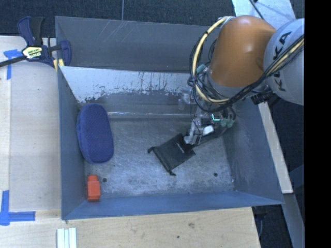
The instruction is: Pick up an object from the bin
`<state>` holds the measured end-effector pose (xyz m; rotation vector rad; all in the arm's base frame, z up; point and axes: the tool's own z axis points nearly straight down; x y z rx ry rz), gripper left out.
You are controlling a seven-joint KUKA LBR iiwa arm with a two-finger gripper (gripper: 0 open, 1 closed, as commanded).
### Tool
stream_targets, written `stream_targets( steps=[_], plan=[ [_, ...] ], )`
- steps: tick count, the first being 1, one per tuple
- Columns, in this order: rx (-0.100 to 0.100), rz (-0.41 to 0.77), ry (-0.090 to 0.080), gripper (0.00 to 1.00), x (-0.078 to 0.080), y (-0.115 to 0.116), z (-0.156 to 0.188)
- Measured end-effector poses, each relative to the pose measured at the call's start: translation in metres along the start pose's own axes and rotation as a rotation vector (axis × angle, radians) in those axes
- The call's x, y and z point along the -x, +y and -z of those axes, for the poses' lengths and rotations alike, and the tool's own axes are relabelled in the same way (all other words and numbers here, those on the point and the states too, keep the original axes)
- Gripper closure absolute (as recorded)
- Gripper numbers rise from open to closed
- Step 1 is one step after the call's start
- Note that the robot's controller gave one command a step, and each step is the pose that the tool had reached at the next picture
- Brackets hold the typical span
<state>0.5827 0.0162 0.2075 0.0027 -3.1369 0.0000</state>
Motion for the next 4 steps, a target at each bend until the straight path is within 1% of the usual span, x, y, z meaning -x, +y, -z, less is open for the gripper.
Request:
stream_targets(
  steps=[1, 2, 3, 4],
  plan=[
    [0.004, -0.003, -0.010, 0.00, -0.020, -0.038, -0.139],
    [0.005, -0.002, -0.027, 1.00, -0.015, -0.037, -0.132],
    [-0.002, 0.036, -0.018, 1.00, -0.010, -0.061, 0.005],
    [0.000, 0.036, -0.008, 0.00, -0.012, -0.061, 0.000]
  ],
)
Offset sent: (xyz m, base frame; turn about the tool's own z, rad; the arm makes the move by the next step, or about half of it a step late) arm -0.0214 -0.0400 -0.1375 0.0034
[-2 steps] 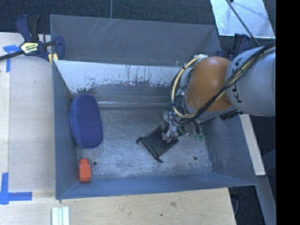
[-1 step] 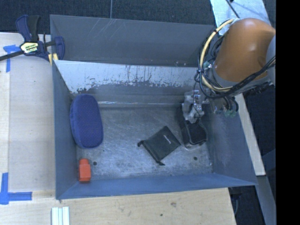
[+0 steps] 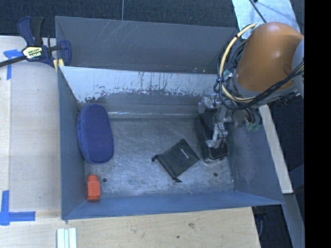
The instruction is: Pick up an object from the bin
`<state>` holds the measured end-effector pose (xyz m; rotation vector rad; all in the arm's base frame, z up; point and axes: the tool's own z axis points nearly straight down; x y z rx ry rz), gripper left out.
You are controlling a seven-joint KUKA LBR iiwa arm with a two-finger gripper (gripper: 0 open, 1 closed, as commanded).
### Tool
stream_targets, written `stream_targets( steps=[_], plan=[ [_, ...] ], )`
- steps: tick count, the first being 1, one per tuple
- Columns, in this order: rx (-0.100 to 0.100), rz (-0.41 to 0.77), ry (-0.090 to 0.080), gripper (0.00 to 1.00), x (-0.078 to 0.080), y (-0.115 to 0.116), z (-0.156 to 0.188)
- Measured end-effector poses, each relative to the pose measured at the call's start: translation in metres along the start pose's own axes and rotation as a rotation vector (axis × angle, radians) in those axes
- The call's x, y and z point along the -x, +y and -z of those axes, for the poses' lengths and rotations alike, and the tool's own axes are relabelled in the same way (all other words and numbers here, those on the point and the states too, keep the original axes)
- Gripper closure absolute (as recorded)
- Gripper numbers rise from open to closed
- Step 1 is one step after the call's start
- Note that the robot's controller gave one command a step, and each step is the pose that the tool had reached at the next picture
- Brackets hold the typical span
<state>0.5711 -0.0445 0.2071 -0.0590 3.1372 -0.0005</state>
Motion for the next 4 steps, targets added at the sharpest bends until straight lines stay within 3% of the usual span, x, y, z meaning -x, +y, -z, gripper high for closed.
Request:
stream_targets(
  steps=[1, 2, 3, 4],
  plan=[
    [0.003, 0.431, 0.006, 0.00, -0.055, 0.021, -0.139],
    [0.001, 0.430, 0.000, 1.00, -0.053, 0.021, -0.136],
    [-0.003, 0.446, -0.008, 1.00, -0.038, 0.008, -0.009],
    [-0.001, -0.003, -0.004, 1.00, -0.084, -0.003, 0.054]
  ],
)
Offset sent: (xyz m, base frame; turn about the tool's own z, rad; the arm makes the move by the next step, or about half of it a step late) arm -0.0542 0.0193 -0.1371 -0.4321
